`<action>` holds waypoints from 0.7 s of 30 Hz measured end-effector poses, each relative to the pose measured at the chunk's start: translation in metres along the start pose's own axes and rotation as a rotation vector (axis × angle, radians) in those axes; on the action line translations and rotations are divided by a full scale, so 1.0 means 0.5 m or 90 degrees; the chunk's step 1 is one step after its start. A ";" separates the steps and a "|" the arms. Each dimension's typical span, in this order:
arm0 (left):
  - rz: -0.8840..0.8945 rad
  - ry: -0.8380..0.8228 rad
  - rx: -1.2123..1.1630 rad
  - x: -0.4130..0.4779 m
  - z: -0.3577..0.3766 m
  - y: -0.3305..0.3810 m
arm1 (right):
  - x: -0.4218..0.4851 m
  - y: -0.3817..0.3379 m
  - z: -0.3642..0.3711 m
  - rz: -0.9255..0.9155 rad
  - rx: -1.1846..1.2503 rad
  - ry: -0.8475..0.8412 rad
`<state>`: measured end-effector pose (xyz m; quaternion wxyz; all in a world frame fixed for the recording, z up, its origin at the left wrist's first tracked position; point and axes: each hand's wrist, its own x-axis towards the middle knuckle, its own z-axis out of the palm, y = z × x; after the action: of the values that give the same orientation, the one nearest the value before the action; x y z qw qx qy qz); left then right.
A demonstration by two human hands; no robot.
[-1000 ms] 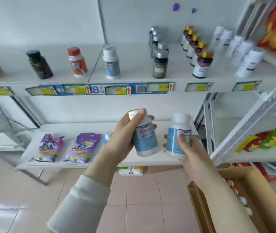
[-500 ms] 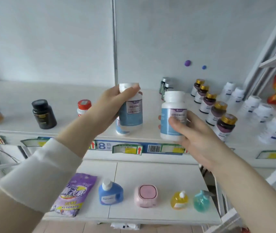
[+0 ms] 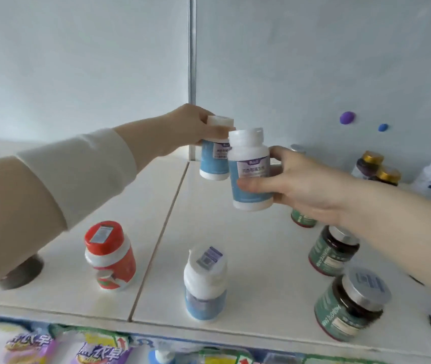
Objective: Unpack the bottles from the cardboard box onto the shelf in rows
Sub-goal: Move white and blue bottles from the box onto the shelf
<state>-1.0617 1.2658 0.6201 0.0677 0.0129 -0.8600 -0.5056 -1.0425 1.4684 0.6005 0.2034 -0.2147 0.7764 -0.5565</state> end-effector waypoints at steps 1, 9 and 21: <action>-0.001 -0.005 0.013 0.032 -0.002 -0.012 | 0.027 0.004 -0.002 0.005 -0.029 0.013; -0.008 -0.011 0.160 0.208 0.015 -0.110 | 0.191 0.059 -0.001 0.058 -0.219 0.086; 0.020 -0.037 0.188 0.285 0.061 -0.153 | 0.292 0.119 0.021 0.119 -0.295 0.183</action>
<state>-1.2104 1.2420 0.5536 0.0481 -0.0056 -0.9267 -0.3727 -1.1634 1.3955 0.5296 0.0872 -0.1016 0.9204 -0.3674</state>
